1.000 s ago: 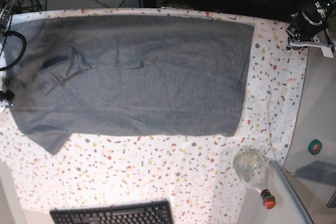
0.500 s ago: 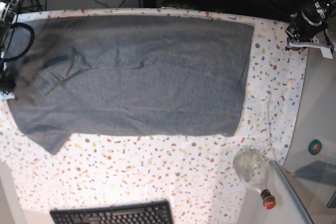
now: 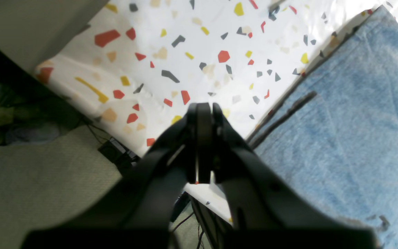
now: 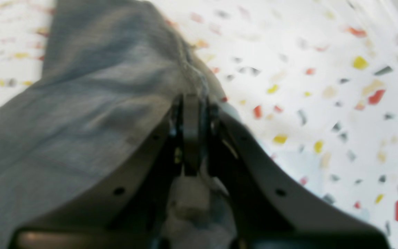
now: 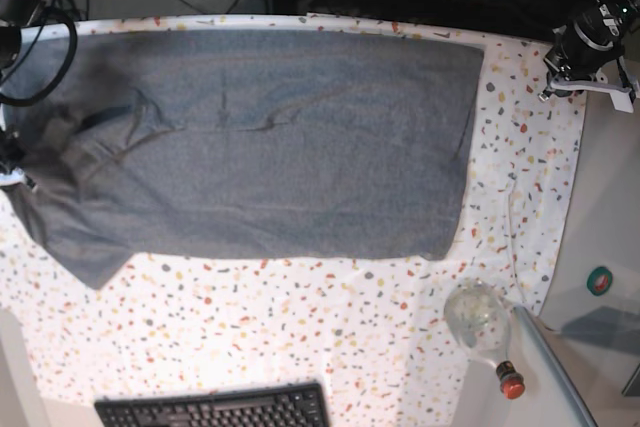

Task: Layout the t-shirt on the table in an organized manner, then fold the t-shirt properly
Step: 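Grasp the shirt corner near the right gripper and tuck it inward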

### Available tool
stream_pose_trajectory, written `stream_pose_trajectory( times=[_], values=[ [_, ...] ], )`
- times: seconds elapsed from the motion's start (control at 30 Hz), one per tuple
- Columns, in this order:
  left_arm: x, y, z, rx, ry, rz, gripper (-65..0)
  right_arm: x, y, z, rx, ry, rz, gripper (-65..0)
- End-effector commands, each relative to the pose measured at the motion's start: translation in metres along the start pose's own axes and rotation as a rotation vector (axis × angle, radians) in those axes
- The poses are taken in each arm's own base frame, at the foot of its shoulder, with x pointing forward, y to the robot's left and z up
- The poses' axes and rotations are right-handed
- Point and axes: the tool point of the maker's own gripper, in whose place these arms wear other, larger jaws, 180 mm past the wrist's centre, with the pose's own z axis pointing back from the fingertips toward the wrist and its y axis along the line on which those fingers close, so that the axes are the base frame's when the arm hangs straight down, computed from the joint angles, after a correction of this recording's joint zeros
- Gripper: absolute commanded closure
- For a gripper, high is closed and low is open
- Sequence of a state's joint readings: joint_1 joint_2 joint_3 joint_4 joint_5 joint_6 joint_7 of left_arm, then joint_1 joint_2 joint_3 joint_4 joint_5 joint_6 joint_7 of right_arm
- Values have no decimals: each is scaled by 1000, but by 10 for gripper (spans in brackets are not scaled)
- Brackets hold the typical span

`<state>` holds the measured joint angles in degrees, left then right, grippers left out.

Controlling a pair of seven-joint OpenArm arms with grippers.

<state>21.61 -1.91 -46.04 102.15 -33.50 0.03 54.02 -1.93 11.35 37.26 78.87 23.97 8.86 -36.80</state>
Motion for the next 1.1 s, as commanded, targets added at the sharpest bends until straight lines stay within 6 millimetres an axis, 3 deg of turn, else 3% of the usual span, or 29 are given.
stream_pose_trajectory(
  times=[0.0, 0.13, 0.23, 0.4, 0.53, 0.6, 0.63, 0.73, 0.8, 0.97, 1.07],
  values=[
    [10, -2, 3, -8, -31, -7, -72, 8, -3, 9, -6, -27, 1, 0],
    [9, -2, 3, -9, -30, -5, -374, -15, -2, 29, -13, 18, -69, 0],
    [9, -2, 3, -9, -30, -5, -489, -28, -5, 40, -26, 43, -116, 0],
    [9, -2, 3, -9, -30, -6, -495, -37, -1, 49, -20, 117, -114, -9],
    [10, 1, 4, -3, -34, -3, -495, -20, 12, 63, -3, 66, -91, -326],
    [10, 1, 4, -2, -32, -3, -495, -9, 20, 68, 7, 30, -71, -389],
    [9, 2, 4, 0, -31, -3, -495, -5, 25, 66, 16, 23, -69, -389],
    [4, 7, 0, 9, -12, 9, -495, 16, 45, 50, 50, 16, -10, -390],
    [0, 10, -2, 14, 0, 16, -495, 29, 57, 26, 47, 52, 48, -390],
    [-3, 13, -2, 21, 7, 17, -495, 47, 52, -45, -51, 110, 130, -390],
    [-3, 14, -1, 22, 6, 17, -495, 49, 43, -72, -89, 116, 156, -390]
  ],
)
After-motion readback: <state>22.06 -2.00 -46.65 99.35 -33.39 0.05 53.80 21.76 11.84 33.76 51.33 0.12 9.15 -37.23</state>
